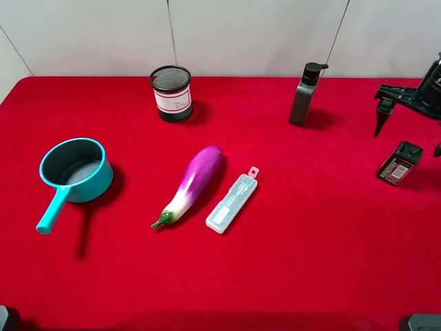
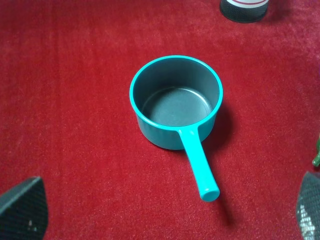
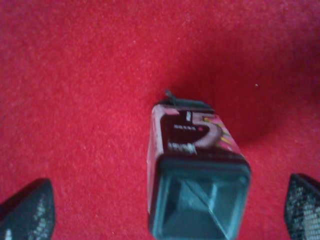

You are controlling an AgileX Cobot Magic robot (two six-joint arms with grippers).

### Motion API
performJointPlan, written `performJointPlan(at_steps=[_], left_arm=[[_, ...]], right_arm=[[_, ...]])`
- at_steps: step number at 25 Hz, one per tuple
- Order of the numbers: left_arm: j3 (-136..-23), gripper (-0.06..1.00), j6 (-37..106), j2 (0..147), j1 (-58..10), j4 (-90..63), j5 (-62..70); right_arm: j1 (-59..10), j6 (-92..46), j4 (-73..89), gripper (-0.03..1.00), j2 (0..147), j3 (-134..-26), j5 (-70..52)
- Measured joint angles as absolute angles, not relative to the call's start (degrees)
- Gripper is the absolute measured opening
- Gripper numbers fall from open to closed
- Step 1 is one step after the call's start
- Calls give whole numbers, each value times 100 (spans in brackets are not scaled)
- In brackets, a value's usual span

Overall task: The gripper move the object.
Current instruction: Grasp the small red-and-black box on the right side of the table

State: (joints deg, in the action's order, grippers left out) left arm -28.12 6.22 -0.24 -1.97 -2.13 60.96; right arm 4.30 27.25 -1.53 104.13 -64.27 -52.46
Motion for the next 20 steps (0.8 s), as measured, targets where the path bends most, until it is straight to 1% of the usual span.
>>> performJointPlan(at_steps=[4, 20], left_arm=[[-2812, 98, 622, -24, -197, -213, 6096], [-2812, 98, 622, -24, -197, -213, 6096]], right_arm=[[564, 2736, 0, 69, 10636, -6427, -5214], [568, 2699, 127, 69, 11179, -6423, -5115]])
